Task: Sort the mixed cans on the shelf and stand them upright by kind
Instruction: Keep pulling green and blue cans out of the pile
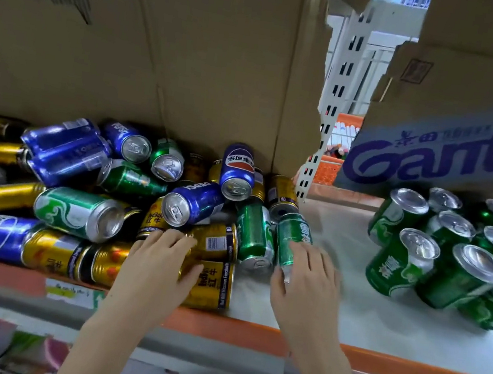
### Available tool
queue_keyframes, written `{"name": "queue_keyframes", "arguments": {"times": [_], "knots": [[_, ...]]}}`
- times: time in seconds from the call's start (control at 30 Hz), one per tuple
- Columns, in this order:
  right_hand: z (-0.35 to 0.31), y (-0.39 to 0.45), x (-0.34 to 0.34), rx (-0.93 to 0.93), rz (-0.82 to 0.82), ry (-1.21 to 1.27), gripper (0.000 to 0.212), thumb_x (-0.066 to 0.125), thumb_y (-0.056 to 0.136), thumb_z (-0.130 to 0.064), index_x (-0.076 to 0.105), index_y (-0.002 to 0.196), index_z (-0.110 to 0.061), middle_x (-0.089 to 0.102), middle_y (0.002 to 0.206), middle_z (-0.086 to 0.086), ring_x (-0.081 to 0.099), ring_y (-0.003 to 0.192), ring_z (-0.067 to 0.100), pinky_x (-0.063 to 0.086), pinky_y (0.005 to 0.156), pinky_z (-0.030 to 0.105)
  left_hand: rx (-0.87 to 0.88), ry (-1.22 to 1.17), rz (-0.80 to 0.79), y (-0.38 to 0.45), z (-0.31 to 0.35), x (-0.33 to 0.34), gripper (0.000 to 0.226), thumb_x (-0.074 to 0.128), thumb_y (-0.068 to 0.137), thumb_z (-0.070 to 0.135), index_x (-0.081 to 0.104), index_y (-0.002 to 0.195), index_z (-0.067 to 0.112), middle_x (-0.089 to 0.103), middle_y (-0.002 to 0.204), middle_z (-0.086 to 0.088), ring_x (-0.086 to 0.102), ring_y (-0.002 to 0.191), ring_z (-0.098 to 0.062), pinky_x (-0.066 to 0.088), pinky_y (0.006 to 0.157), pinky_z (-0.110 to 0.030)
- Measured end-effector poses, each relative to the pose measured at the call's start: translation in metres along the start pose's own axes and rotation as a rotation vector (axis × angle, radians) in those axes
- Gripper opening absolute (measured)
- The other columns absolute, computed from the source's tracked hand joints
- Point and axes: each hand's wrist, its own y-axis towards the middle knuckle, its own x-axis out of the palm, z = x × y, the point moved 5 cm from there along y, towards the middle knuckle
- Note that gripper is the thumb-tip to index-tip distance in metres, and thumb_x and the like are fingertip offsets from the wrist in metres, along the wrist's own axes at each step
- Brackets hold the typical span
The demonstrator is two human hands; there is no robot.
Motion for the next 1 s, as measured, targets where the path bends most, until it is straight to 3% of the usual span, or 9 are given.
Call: {"name": "queue_keyframes", "arguments": {"times": [0.17,0.47,0.63,0.8,1.0], "knots": [[-0.008,-0.001,0.001,-0.027,0.008,0.014,0.044,0.081,0.061,-0.011,0.065,0.102,-0.004,0.067,0.094,0.01,0.064,0.088,0.03,0.053,0.077,0.039,0.017,0.049,0.068,-0.001,-0.005,-0.008,0.039,0.069,0.08,0.035,0.065,0.114,0.016,0.064,0.108,0.002,0.059,0.102,-0.025,0.047,0.086,-0.042],[-0.065,0.021,0.013,-0.073,0.012,0.013,0.044,0.077,0.067,-0.014,0.064,0.108,-0.005,0.067,0.1,0.011,0.063,0.096,0.031,0.051,0.084,0.043,0.107,0.121,0.206,0.014,-0.043,-0.037,0.036,0.082,0.065,0.029,0.069,0.095,0.014,0.066,0.088,-0.002,0.065,0.078,-0.028,0.052,0.066,-0.042],[-0.113,0.038,0.027,-0.03,0.076,-0.008,0.038,0.067,0.074,-0.018,0.064,0.11,-0.005,0.065,0.103,0.011,0.061,0.1,0.031,0.049,0.087,0.041,0.131,0.162,0.28,0.025,-0.103,-0.065,0.032,0.076,0.071,0.034,0.071,0.096,0.014,0.068,0.089,-0.002,0.066,0.08,-0.028,0.053,0.065,-0.041],[-0.197,0.05,0.049,-0.038,0.11,0.003,0.037,0.073,0.075,-0.018,0.066,0.109,-0.006,0.066,0.104,0.009,0.061,0.104,0.03,0.049,0.088,0.041,0.094,0.165,0.23,0.036,-0.188,-0.087,0.037,0.076,0.073,0.033,0.069,0.104,0.013,0.068,0.097,-0.005,0.065,0.088,-0.032,0.051,0.073,-0.045],[-0.26,0.052,0.078,-0.056,0.085,-0.014,0.048,0.072,0.063,0.008,0.065,0.109,-0.002,0.067,0.102,0.011,0.062,0.1,0.031,0.05,0.087,0.042,0.099,0.173,0.219,0.044,-0.264,-0.1,0.032,0.08,0.069,0.031,0.07,0.094,0.012,0.068,0.09,-0.006,0.065,0.079,-0.034,0.051,0.062,-0.043]]}}
